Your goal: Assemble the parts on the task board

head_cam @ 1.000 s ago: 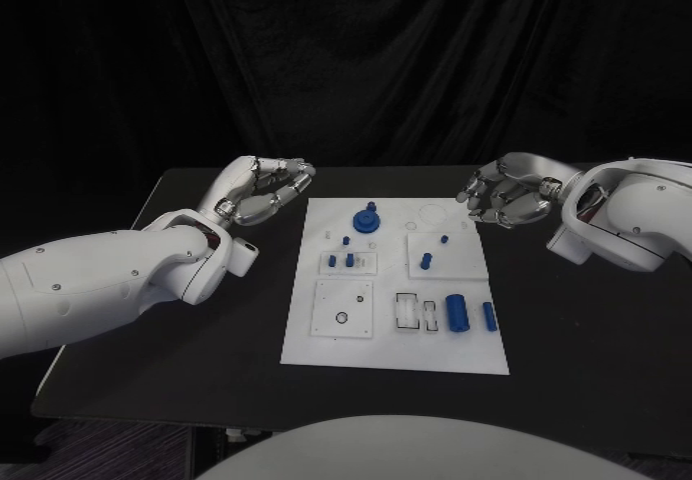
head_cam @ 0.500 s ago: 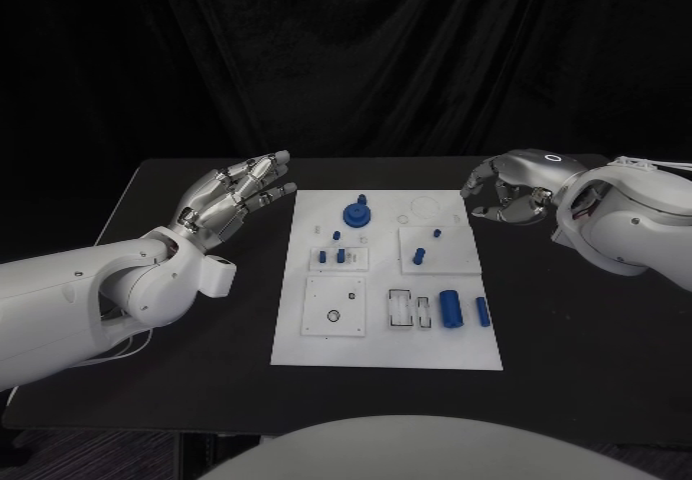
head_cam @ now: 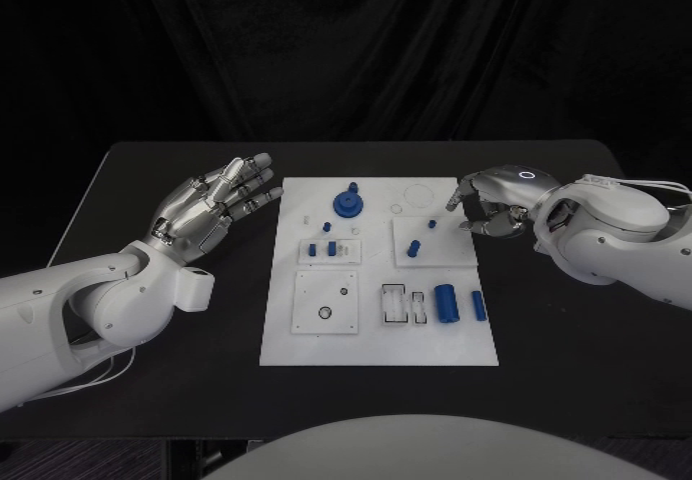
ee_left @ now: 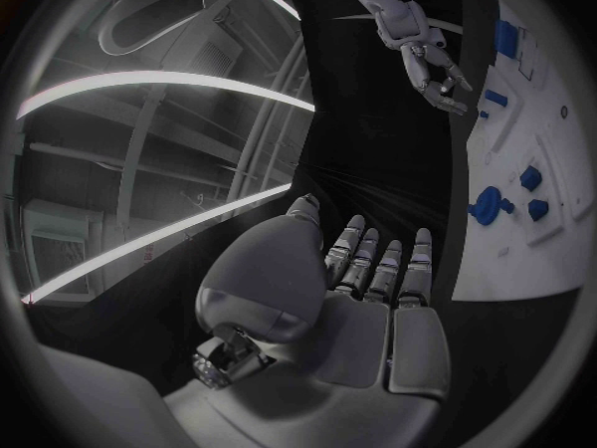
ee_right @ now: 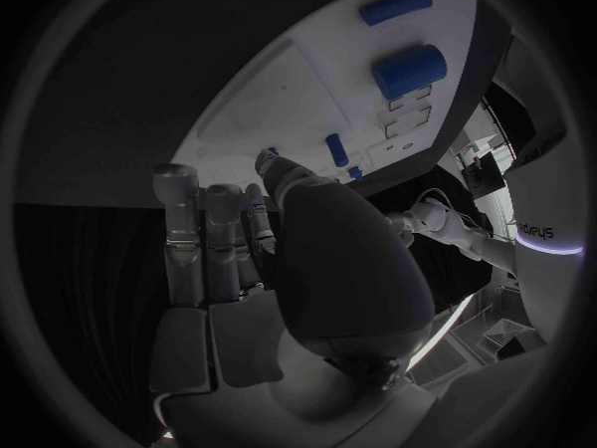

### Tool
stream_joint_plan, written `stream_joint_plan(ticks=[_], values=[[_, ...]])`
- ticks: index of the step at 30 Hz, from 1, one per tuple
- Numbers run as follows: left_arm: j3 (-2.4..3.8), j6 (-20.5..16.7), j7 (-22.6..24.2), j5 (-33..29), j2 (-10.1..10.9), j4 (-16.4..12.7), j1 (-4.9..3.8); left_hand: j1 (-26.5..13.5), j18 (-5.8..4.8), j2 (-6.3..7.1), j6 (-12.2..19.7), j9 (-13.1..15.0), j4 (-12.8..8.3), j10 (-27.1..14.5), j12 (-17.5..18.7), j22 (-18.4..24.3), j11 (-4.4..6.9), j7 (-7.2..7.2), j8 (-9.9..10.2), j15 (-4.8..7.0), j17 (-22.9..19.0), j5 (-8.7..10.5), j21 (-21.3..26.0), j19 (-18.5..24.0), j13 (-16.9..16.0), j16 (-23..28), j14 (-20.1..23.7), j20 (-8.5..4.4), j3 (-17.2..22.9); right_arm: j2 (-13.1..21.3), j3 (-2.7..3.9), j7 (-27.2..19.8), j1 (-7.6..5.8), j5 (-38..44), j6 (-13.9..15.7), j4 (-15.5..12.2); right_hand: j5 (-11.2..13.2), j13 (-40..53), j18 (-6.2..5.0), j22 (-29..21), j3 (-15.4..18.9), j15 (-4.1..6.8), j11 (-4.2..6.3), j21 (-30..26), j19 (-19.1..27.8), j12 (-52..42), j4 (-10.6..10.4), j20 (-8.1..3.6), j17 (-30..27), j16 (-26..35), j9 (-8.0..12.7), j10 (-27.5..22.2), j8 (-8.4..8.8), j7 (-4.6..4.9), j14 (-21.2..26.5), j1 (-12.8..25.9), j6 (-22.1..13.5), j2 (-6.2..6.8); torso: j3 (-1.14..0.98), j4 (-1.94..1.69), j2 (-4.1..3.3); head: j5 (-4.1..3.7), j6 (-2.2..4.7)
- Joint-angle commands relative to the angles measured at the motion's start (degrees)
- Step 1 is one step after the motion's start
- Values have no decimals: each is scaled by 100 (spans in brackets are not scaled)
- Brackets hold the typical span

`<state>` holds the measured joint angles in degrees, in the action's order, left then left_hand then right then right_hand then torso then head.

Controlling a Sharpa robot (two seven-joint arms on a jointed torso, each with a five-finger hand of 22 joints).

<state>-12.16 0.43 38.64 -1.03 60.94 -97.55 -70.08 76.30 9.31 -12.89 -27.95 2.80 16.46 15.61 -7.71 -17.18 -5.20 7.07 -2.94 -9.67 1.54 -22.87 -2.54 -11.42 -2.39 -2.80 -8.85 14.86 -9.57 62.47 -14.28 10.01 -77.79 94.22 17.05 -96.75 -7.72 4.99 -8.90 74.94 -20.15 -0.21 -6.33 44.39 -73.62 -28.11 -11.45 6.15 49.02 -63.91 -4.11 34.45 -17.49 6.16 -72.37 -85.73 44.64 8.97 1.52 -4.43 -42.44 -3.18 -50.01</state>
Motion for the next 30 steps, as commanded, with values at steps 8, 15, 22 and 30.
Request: stream_joint_plan(ticks=[8, 15, 22, 30], values=[[6, 247, 646, -433, 79, -77, -7, 56, -5, -32, -24, 8, -2, 21, -52, 37, -68, 47, 5, -50, 8, -58, -10, 3, -9, -43, -3, 39, -72, -124, 6, -53, 84, 173, 375, 84, -59, -128, 126, 339, -8, -80, -53, 114, -148, 91, 32, 63, 171, -87, -1, 714, 327, 206, -143, -49, 83, -76, 129, -98, -223, -234, 1], [6, 344, 598, -445, 61, -74, -7, 358, -11, -38, -184, 28, -126, 175, -200, -24, -190, 152, -29, -145, 34, -361, -59, -165, -25, -168, -169, 130, -47, -202, 6, -104, 96, 173, 470, 102, -217, -128, 105, 339, -97, -85, -58, -21, -100, 191, 82, 78, 96, -5, -7, 877, 417, 179, -69, -100, 101, -97, 131, -114, -255, -323, 1], [6, 390, 562, -447, 45, -66, -7, 454, -6, -45, -252, 35, -167, 255, -267, -121, -224, 180, -40, -184, 49, -444, -108, -330, -35, -244, -278, 168, -34, -272, 6, -134, 99, 174, 557, 153, -419, -112, 113, 381, -227, -120, -46, -14, -105, 227, 110, 97, 130, -15, -34, 1127, 436, 212, -71, -105, 225, -113, 125, -99, -234, -307, 1], [6, 417, 547, -448, 24, -33, -6, 544, -19, -35, -313, 41, -225, 331, -330, -170, -260, 205, -51, -202, 58, -510, -140, -445, -43, -301, -350, 176, -16, -365, 6, -193, 110, 174, 618, 219, -587, -71, 115, 456, -402, -136, -1, 34, -122, 213, 151, 115, 202, -56, -156, 1585, 332, 241, -89, -44, 612, -102, 137, -118, -234, -333, 1]])
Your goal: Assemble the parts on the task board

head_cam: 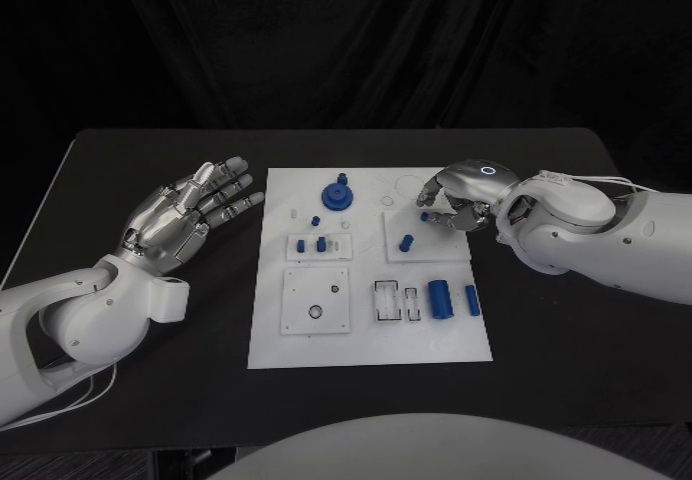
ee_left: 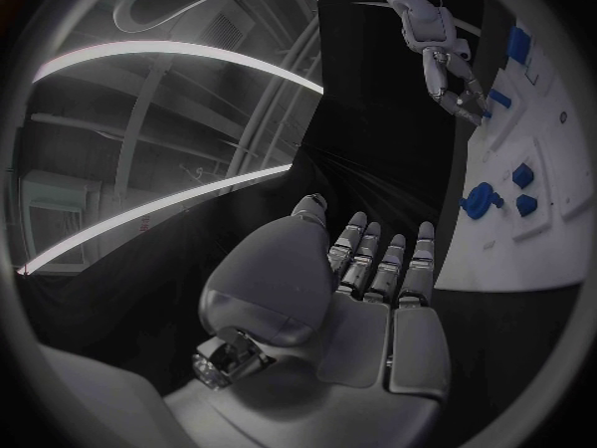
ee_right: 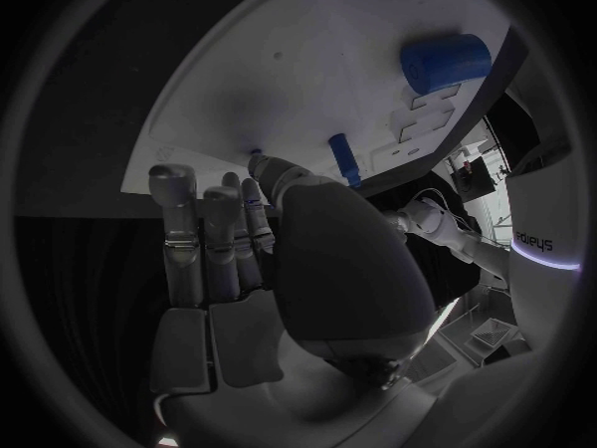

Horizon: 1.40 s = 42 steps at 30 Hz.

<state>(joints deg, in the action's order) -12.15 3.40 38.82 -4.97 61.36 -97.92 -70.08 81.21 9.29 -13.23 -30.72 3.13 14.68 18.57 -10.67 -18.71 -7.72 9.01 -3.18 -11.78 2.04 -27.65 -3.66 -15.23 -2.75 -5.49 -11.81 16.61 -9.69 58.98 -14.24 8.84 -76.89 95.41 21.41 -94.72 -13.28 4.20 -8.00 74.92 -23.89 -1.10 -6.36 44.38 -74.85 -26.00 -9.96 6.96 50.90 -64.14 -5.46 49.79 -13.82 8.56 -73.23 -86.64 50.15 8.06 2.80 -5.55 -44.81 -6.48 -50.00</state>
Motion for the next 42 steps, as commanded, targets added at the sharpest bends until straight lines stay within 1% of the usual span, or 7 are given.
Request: stream_joint_plan(ticks=[1, 13, 28, 33, 36, 38, 42], values=[[4, 126, 527, -54, -23, 9, -6, 57, -18, -1, -36, 8, -50, 39, -36, -24, -8, 12, -27, 9, 8, -34, -30, -72, -8, -33, -54, 2, -2, -26, 3, -88, 24, 54, 199, 22, -35, 13, 27, 465, -36, -45, 7, 49, -4, -3, 10, 33, 22, -38, -32, 83, -45, 6, -7, 49, 92, -11, 9, -8, 4, -1, 0], [4, 160, 491, -54, -57, 82, -2, 140, -37, 12, -54, 9, -122, 70, -72, -76, -31, 27, -28, -13, 15, -68, -59, -180, -12, -78, -104, 9, 26, -73, 3, -121, 47, 54, 176, 45, -22, 83, 17, 472, -52, -8, 61, 17, 12, -83, 103, 7, 1, -8, -93, 282, -25, 9, 16, 68, 158, 49, 3, 7, 4, 17, 0], [4, 203, 412, -54, -95, 151, 5, 219, -91, 6, -124, 19, -206, 130, -134, -141, -75, 65, -38, -77, 35, -127, -102, -332, -24, -176, -227, 16, 80, -118, 3, -103, 62, 54, -177, 89, -18, 100, 11, 459, -63, -9, 53, -54, 48, -67, 126, 0, -78, 64, -110, 243, 7, 18, 74, 95, 158, 76, -1, 30, 11, 49, 0], [4, 216, 396, -54, -110, 170, 7, 226, -106, 0, -144, 21, -217, 150, -151, -159, -82, 71, -42, -92, 40, -145, -114, -372, -28, -203, -261, 16, 91, -136, 3, -82, 74, 54, -249, 121, -36, 110, 11, 457, -79, -13, 50, -66, 57, -68, 136, 1, -77, 69, -127, 252, -2, 18, 79, 101, 200, 62, 2, 22, 9, 42, 0], [4, 225, 386, -54, -124, 189, 8, 234, -124, -7, -162, 24, -227, 160, -161, -163, -85, 75, -46, -113, 44, -164, -122, -398, -29, -231, -296, 17, 105, -147, 3, -71, 86, 54, -277, 133, -89, 128, 11, 460, -105, -10, 56, -64, 60, -80, 176, -1, -74, 73, -161, 292, -27, 13, 82, 84, 279, 49, 2, 15, 7, 37, 0], [4, 233, 381, -54, -135, 200, 9, 236, -138, -13, -172, 25, -230, 160, -165, -166, -86, 75, -47, -130, 47, -176, -126, -414, -29, -249, -318, 18, 114, -155, 3, -63, 93, 54, -292, 144, -324, 146, 10, 466, -151, 9, 68, -59, 64, -82, 259, -13, -74, 83, -209, 339, -47, 11, 89, 49, 352, 57, 2, 13, 8, 33, 0], [4, 246, 371, -54, -150, 213, 12, 237, -153, -19, -185, 26, -233, 163, -170, -171, -87, 77, -49, -143, 49, -196, -132, -434, -29, -267, -336, 17, 123, -167, 3, -53, 103, 54, -303, 169, -497, 167, 8, 473, -197, 22, 82, -42, 69, -83, 351, -32, -68, 89, -269, 397, -64, 14, 90, 29, 415, 52, 1, 11, 7, 36, 0]])
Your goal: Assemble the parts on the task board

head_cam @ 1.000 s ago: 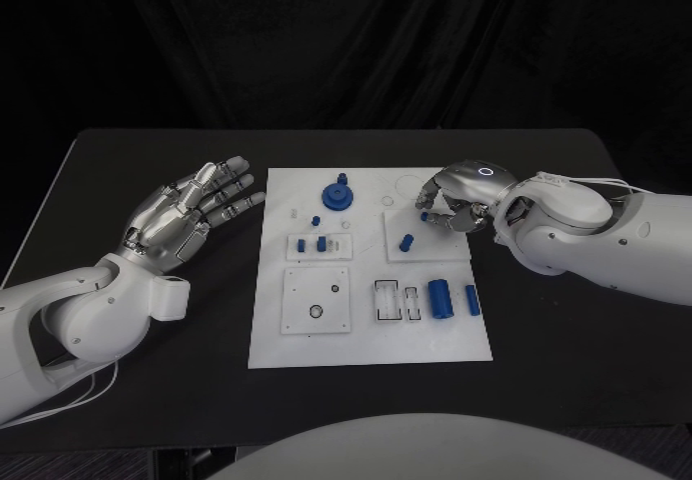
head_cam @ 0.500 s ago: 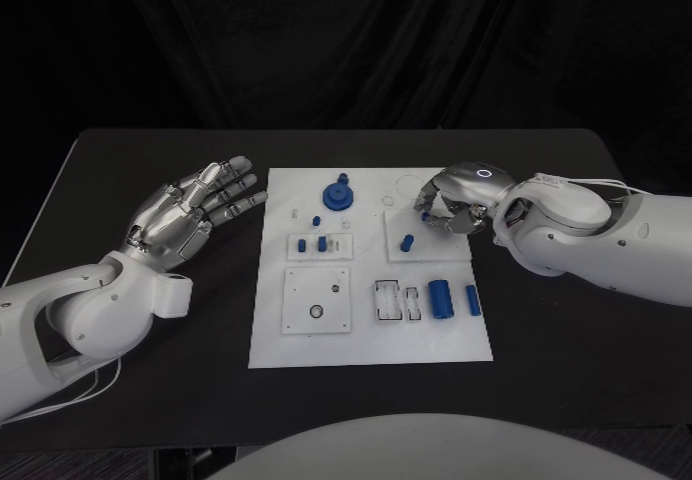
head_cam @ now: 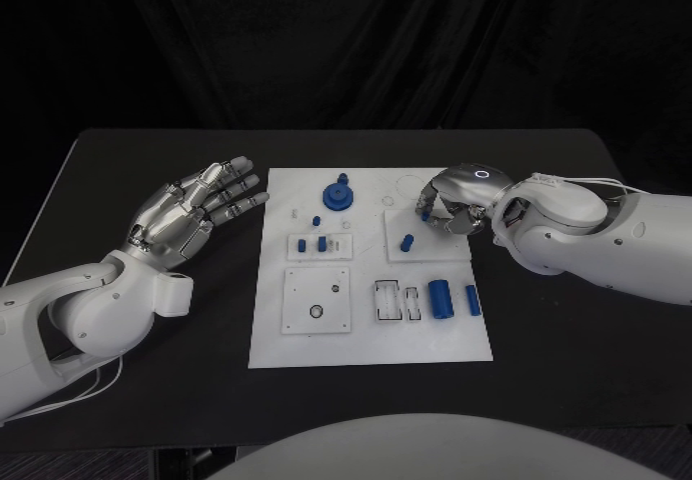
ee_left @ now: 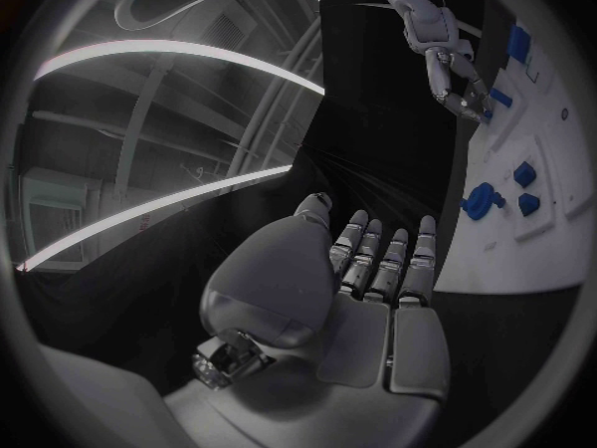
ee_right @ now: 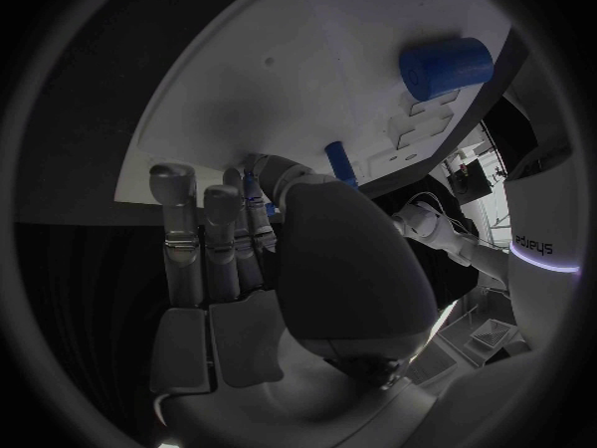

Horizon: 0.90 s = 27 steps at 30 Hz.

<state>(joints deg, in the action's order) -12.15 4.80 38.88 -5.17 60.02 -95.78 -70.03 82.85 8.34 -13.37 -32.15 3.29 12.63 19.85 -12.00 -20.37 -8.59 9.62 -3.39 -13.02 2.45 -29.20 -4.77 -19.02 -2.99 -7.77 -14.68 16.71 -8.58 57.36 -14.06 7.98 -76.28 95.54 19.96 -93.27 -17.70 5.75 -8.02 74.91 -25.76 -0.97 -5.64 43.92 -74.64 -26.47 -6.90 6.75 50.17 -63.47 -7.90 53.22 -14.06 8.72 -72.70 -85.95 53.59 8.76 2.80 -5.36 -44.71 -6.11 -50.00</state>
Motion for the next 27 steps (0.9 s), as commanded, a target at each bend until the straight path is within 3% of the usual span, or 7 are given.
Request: stream_joint_plan(ticks=[1, 6, 14, 27], values=[[5, 110, 361, -34, -18, 0, 7, 73, -62, -7, -45, 10, -28, 36, -39, -4, -1, 17, -29, -23, 9, -48, -23, -58, -5, -44, -54, 7, 16, -7, -15, 30, 43, 41, -152, 28, -65, 15, 9, 475, -12, 11, 12, 8, 47, -40, 52, -13, 7, 21, -30, 62, -45, -2, 37, -42, 80, -18, 1, -9, -3, 0, 0], [5, 118, 349, -34, -27, 9, 9, 74, -79, -15, -78, 14, -30, 41, -47, -6, -5, 19, -35, -36, 10, -75, -28, -77, -6, -62, -71, 7, 28, -12, -15, -1, 47, 41, -64, 34, -69, 54, 19, 490, -13, 35, 46, 95, 23, -84, 116, -31, 52, -6, -117, 188, -115, -20, 2, -25, 214, -50, -1, -9, -2, 8, 0], [5, 127, 321, -34, -47, 30, 13, 76, -90, -25, -83, 15, -31, 44, -51, -8, -8, 20, -37, -45, 11, -92, -32, -90, -7, -73, -80, 6, 40, -27, -15, 0, 48, 36, 64, 21, 347, 109, 30, 489, 75, 70, 102, 167, -6, -73, 130, -59, 102, -24, -339, 323, -225, -83, -68, 118, 384, -176, -4, -2, -1, 13, 0], [5, 135, 255, -34, -62, 66, 22, 111, -126, -39, -79, 14, -67, 38, -56, 5, -16, 26, -35, -73, 11, -125, -36, -110, -6, -99, -89, 5, 93, 4, -14, -55, 48, -107, 323, -73, 405, 129, 36, 498, 107, 85, 124, 213, -30, -77, 148, -69, 145, -48, -413, 385, -263, -104, -101, 128, 439, -190, -7, 2, -3, 62, 0]])
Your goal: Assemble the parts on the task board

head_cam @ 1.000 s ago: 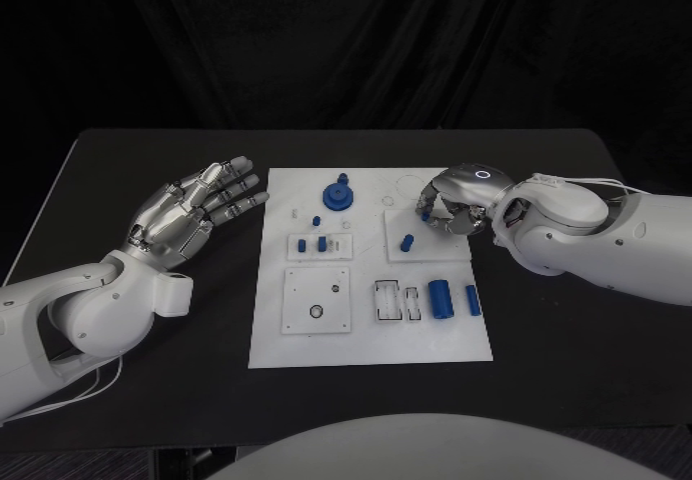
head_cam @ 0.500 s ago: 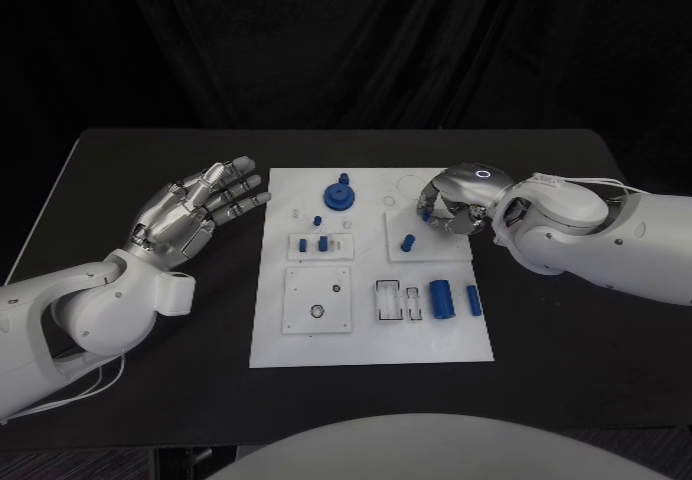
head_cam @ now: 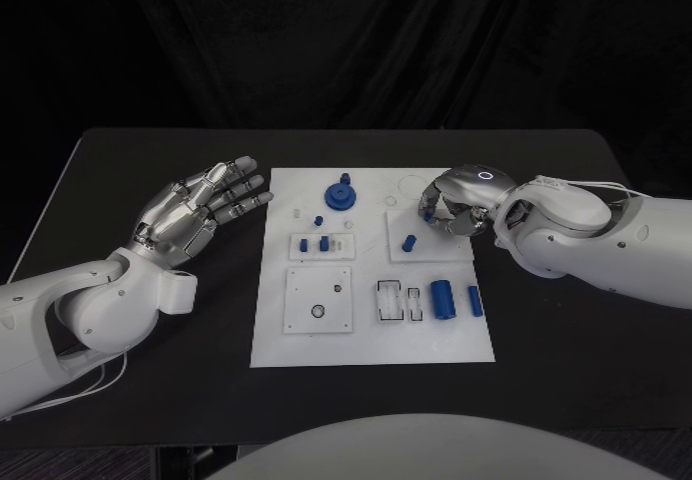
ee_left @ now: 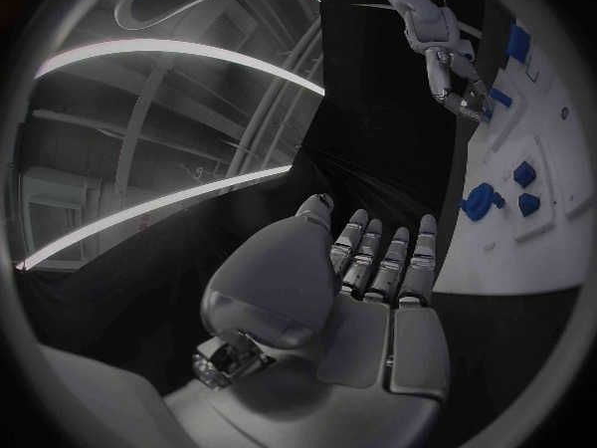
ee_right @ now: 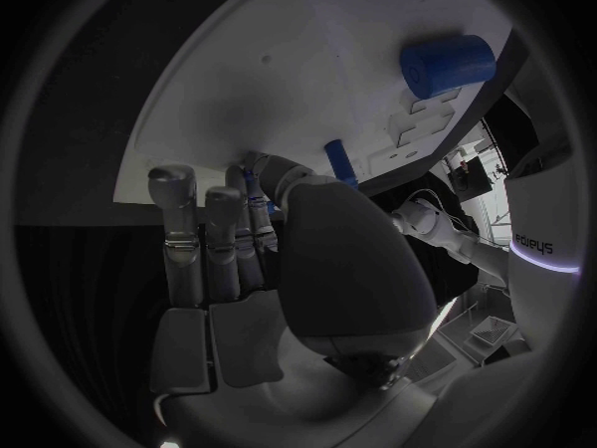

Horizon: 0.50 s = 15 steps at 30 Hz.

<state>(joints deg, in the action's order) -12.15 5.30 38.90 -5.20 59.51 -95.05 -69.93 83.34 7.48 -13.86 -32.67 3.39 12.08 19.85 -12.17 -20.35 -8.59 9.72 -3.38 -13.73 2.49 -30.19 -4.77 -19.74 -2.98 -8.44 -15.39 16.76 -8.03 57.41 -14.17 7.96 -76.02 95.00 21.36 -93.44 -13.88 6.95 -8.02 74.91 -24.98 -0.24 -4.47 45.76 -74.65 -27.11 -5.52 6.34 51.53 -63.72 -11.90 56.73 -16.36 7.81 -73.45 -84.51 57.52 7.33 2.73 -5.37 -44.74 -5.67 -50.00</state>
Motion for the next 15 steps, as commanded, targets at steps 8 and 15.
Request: stream_joint_plan(ticks=[8, 15], values=[[5, 89, 215, -31, -12, 3, 17, 80, -53, 6, -14, 3, -31, 29, -36, 16, -20, 19, -33, -11, 5, -33, -35, -36, -6, -37, -14, -1, 63, 32, -2, -51, 19, -60, 291, -112, 33, 14, 39, 501, 45, 17, 15, 43, -38, -11, 8, -32, 20, -30, -40, 58, -44, -21, -38, 0, 65, -44, -2, 3, -1, 106, 0], [5, 87, 179, -31, -27, 27, 19, 100, -65, 17, -7, 2, -59, 22, -36, 22, -23, 23, -31, -17, 4, -37, -34, -40, -6, -42, -6, -3, 86, 88, 0, -29, -6, -61, 378, -202, 37, 14, 39, 501, 49, 18, 15, 42, -39, -8, 8, -33, 18, -28, -44, 59, -43, -23, -39, 4, 63, -41, -1, 5, 1, 160, 0]])
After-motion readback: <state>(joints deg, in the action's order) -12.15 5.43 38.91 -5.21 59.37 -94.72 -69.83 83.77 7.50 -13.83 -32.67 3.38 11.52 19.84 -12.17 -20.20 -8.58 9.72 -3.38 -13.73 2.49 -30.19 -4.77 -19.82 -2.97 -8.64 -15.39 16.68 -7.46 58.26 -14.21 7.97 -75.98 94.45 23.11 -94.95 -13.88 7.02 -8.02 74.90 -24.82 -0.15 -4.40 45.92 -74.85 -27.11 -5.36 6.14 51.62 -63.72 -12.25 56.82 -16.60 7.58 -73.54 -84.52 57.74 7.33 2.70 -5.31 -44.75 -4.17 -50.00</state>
